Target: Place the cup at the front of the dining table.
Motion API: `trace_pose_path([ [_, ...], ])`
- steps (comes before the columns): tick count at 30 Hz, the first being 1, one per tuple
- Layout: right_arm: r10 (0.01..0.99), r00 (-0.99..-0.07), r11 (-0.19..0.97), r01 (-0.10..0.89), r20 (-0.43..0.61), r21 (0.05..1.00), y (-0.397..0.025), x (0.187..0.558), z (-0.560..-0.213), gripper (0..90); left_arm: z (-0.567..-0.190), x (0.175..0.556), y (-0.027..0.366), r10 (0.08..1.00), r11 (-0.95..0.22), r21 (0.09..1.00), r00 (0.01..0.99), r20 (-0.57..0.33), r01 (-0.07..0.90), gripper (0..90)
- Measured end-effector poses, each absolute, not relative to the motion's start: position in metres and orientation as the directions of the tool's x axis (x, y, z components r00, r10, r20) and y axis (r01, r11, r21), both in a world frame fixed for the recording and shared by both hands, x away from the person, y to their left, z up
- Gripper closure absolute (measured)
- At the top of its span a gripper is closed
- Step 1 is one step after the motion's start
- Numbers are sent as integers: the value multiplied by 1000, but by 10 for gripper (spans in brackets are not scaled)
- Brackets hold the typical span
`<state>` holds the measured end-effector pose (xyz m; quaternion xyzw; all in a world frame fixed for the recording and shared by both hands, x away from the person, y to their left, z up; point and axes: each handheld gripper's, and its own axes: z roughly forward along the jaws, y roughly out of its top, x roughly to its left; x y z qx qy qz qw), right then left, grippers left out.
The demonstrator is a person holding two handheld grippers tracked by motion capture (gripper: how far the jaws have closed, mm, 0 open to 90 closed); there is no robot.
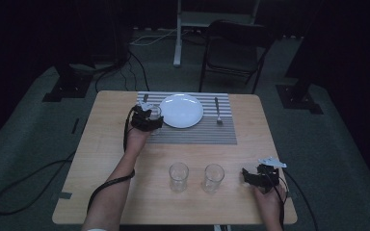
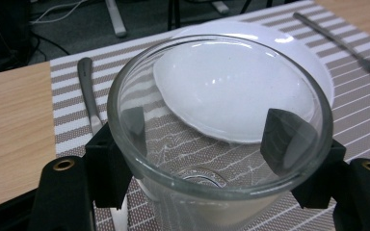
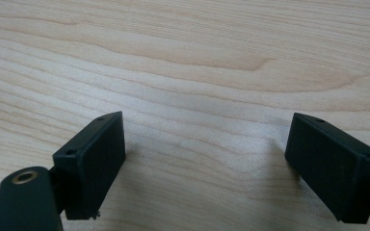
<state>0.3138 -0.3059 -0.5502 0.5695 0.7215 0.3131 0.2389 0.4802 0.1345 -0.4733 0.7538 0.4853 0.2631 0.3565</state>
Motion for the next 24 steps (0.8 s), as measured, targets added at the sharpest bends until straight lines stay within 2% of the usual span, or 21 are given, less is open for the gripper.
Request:
trace_pose_path([
  [19, 971, -237, 155, 672, 12, 724, -306, 314, -550, 138, -485, 498, 129, 920, -297, 769, 385, 72, 566, 300],
  [24, 971, -237, 155, 672, 12, 724, -306, 314, -550, 138, -489, 497, 136, 924, -264, 772, 381, 31, 578, 299],
])
